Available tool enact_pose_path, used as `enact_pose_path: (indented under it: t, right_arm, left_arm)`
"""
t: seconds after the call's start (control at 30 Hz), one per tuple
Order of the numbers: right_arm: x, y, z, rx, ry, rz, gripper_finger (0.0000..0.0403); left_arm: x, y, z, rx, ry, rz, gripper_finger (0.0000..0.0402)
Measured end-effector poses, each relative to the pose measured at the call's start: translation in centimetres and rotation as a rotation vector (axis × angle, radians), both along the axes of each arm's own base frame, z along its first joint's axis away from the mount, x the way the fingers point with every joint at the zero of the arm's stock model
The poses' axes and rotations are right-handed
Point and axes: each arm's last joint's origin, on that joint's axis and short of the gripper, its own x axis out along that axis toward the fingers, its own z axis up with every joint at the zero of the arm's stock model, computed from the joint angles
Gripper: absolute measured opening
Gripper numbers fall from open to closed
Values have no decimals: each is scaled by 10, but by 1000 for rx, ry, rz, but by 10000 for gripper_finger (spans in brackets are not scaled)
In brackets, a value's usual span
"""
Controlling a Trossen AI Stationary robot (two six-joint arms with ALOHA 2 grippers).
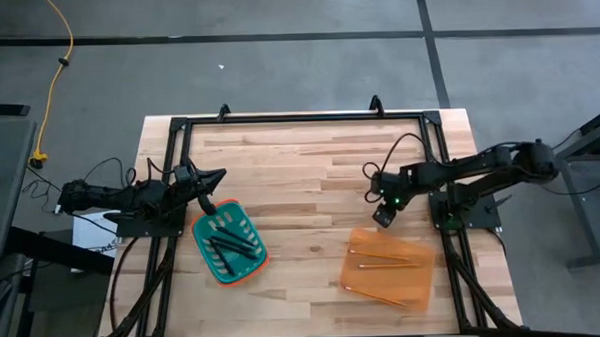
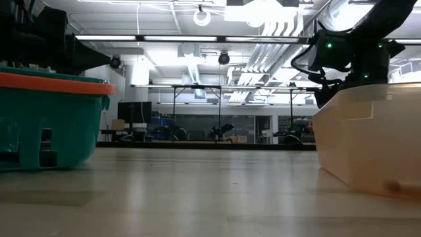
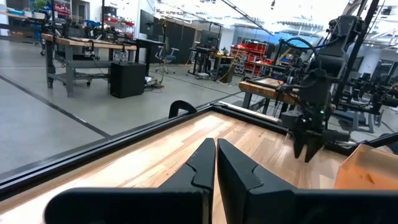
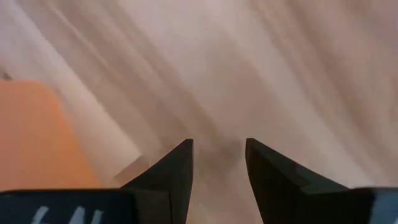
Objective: Sort pens & pencils
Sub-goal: Return to Home Position
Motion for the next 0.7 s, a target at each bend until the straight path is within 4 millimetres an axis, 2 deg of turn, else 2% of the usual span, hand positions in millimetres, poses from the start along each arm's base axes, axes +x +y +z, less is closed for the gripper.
enact_pose_path:
  t: [0.2,0.5,0.7]
  right_arm:
    - [-2,-22,0,-69,-31,43,138]
    - [8,-66,10,-476,-166,54,138]
    - [4,-83,14,-674,-85,4,138]
  left_arm:
    - [0,0,0,0,0,0,5]
    - [0,0,0,0,0,0,6]
    - [0,0,0,0,0,0,6]
